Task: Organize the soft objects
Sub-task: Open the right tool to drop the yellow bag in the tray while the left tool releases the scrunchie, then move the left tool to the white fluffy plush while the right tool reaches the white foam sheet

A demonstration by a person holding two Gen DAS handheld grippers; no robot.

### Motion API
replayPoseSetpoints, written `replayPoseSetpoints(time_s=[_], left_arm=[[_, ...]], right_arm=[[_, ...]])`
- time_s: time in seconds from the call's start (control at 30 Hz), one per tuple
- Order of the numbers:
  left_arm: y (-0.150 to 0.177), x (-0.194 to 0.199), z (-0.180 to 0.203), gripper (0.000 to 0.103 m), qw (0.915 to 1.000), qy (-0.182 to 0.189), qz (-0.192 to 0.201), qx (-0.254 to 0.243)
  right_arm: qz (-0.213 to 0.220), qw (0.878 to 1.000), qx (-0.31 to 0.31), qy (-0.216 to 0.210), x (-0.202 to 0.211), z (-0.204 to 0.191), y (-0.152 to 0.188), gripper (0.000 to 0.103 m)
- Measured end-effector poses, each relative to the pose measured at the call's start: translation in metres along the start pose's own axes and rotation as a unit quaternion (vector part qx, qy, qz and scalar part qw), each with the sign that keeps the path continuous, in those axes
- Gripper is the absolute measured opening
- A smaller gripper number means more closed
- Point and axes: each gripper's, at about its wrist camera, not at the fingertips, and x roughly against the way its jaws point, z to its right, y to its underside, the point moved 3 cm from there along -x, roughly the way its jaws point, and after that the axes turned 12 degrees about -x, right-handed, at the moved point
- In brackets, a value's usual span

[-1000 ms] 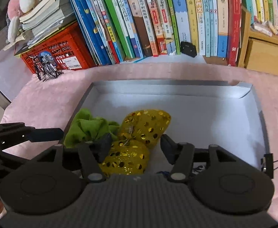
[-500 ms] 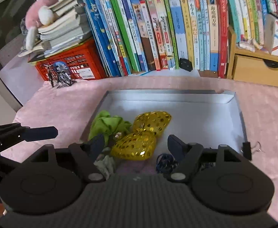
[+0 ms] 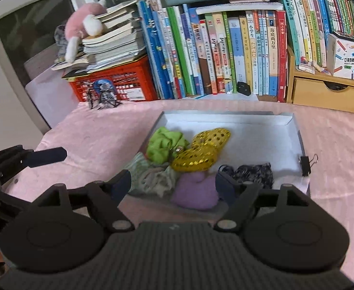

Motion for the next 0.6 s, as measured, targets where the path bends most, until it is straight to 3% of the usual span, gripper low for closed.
replayPoseSetpoints(time_s=[0.6], left_arm=[[0.058,0.036,-0.039,0.088,0.9976,-0.045,-0.020,0.048]], right_arm=[[-0.054,0.998,0.002,0.016,0.006,-0.016,0.036,0.088]])
